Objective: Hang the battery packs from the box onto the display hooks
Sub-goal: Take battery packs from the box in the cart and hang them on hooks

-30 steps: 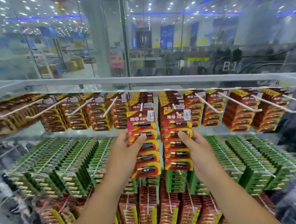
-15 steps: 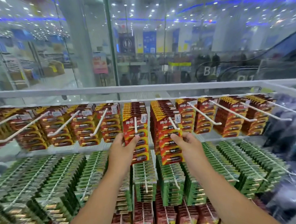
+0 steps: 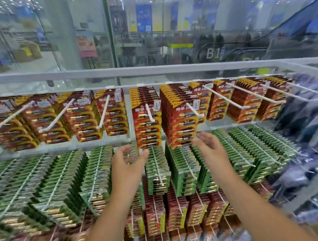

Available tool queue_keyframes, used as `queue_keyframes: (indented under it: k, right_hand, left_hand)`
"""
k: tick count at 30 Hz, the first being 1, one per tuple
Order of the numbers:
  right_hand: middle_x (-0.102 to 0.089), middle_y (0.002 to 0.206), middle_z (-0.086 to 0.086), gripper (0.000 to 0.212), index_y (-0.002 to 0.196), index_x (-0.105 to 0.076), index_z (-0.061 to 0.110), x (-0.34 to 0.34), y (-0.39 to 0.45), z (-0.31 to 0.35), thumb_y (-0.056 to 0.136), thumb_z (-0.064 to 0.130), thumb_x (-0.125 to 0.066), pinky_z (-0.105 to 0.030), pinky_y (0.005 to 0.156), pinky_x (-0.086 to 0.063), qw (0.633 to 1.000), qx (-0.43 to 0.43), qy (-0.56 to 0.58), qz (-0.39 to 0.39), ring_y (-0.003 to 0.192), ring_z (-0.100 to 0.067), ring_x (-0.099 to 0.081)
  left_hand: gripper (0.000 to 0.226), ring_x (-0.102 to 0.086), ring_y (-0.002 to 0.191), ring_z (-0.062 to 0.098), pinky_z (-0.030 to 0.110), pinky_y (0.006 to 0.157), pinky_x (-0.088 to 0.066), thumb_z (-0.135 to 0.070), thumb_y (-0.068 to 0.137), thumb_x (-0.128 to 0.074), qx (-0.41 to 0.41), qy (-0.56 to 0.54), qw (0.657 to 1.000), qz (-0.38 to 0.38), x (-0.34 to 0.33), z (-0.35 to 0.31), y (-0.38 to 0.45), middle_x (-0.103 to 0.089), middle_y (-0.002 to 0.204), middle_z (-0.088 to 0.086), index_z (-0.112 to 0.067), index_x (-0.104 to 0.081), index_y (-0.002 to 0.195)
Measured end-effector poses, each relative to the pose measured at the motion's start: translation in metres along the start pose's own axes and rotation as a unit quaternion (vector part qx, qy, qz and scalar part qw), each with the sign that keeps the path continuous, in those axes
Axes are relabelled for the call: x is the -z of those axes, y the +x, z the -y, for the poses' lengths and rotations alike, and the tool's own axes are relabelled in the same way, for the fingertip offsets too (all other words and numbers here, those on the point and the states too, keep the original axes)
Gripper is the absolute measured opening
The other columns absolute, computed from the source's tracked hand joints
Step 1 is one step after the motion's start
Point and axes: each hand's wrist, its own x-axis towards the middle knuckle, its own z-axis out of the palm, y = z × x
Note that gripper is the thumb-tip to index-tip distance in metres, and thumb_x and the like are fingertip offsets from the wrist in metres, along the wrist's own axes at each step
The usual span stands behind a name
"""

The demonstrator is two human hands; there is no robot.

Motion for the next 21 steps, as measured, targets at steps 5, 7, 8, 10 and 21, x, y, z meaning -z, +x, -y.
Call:
queue_keyframes:
  k: [5,7,8,10,21]
  right_hand:
    - [-0.066,0.123,0.011,0.038,0.130,-0.062,0.040,0.025,-0.032,-0.030,0.094,0.043,-0.074,-0.052,0.109,-0.049,0.998,-0.040,-0.037,-0.031,0.121,-0.014,-0.063]
    - [-0.068,0.118,0.013,0.038,0.129,-0.063,0.040,0.042,-0.048,-0.041,0.093,0.043,-0.075,-0.050,0.108,-0.050,0.997,-0.049,-0.046,-0.044,0.119,-0.012,-0.064]
    - [-0.068,0.116,0.011,0.035,0.127,-0.064,0.039,0.053,-0.056,-0.045,0.094,0.041,-0.075,-0.045,0.105,-0.052,0.996,-0.049,-0.050,-0.051,0.117,-0.011,-0.065]
    - [-0.069,0.115,0.009,0.029,0.123,-0.066,0.037,0.079,-0.073,-0.053,0.095,0.036,-0.075,-0.034,0.097,-0.053,0.994,-0.052,-0.063,-0.078,0.114,-0.010,-0.066]
    - [-0.072,0.112,-0.007,0.024,0.122,-0.066,0.025,0.307,-0.187,-0.095,0.099,0.017,-0.069,-0.017,0.064,-0.053,0.969,-0.085,-0.021,-0.233,0.081,-0.004,-0.068]
  left_hand:
    - [0.041,-0.059,0.110,-0.006,0.017,0.077,-0.045,-0.054,0.088,-0.074,-0.023,-0.019,0.992,0.122,-0.021,0.011,-0.035,-0.052,0.133,-0.024,-0.048,-0.055,0.125]
    - [0.041,-0.060,0.111,-0.003,0.017,0.077,-0.045,-0.057,0.088,-0.072,-0.023,-0.010,0.984,0.174,-0.042,0.011,-0.044,-0.051,0.133,-0.025,-0.050,-0.055,0.124]
    - [0.042,-0.061,0.112,-0.002,0.016,0.076,-0.045,-0.056,0.089,-0.072,-0.024,-0.005,0.980,0.196,-0.055,0.012,-0.050,-0.052,0.133,-0.024,-0.048,-0.055,0.126]
    - [0.041,-0.063,0.110,0.002,0.014,0.073,-0.045,-0.053,0.089,-0.073,-0.024,0.003,0.973,0.228,-0.083,0.014,-0.062,-0.053,0.133,-0.019,-0.044,-0.057,0.125]
    - [0.034,-0.067,0.098,0.007,0.008,0.067,-0.048,-0.039,0.089,-0.079,-0.027,0.040,0.927,0.373,-0.257,0.009,-0.212,-0.064,0.116,-0.019,-0.033,-0.064,0.119]
